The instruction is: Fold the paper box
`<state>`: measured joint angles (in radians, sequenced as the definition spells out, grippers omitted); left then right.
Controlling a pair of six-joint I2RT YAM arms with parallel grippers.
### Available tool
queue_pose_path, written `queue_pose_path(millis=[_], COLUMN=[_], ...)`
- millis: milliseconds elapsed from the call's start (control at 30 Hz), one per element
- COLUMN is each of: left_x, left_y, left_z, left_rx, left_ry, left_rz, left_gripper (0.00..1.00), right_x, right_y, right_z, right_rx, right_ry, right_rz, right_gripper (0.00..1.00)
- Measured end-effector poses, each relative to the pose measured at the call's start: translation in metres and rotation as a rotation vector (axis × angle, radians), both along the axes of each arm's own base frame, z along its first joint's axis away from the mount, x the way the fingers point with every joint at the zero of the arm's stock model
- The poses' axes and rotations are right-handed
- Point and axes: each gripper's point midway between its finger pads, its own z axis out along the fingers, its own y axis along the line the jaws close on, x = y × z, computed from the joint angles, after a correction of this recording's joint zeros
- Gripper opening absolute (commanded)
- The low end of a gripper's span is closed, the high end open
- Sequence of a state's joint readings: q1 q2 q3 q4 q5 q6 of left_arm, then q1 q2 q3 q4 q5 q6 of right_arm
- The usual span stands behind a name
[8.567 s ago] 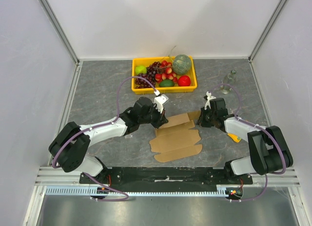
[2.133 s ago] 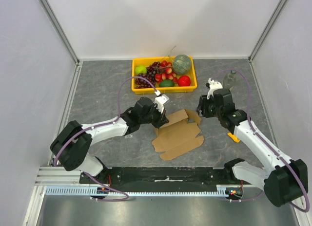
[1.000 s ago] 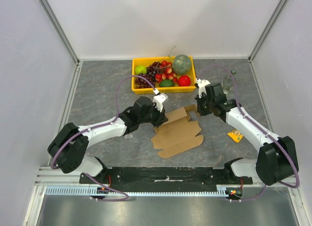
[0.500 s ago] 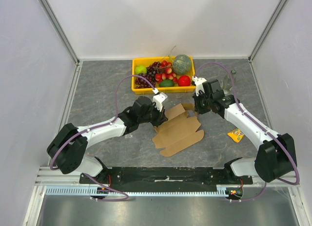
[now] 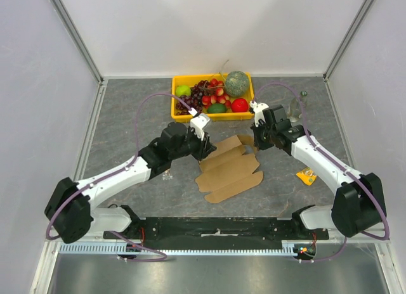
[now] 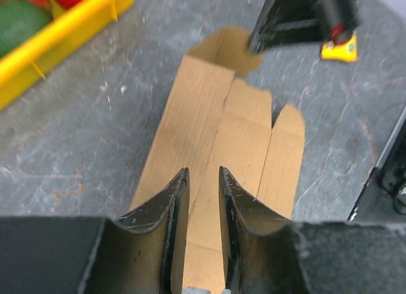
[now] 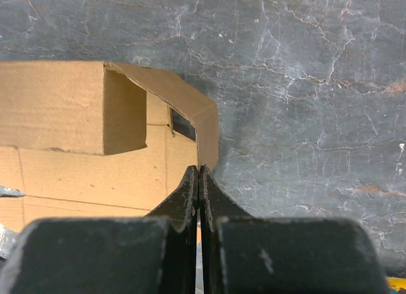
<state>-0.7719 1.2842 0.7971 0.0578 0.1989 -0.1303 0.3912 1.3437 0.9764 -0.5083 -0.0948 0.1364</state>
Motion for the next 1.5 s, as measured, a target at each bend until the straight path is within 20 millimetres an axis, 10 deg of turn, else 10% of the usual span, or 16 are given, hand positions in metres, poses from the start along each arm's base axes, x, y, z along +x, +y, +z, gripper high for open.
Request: queue_pose_path(millis=[200,600,1500], left_x=[-0.008,-0.053,0.004], left_y=[-0.013,-0.1,-0.154], left_z=[0.039,-0.043,-0.116], left_rx=[-0.085,-0.015,-0.013], left_ry=[-0.065,0.06,-0.029], left_rz=[-0.03,-0.163,0.045], left_gripper=[0.24,0.02,0.02], right_x=[-0.004,0.001,0.003], right_y=[-0.004,-0.002,0.0], right_z=[-0.013,-0.014,-0.017], right_rx=[-0.016,-0.012,0.026], right_ry=[0.018,0.005,0.026], right_rz=[-0.006,-0.009,-0.026], right_gripper=[0.0,0.0,0.0])
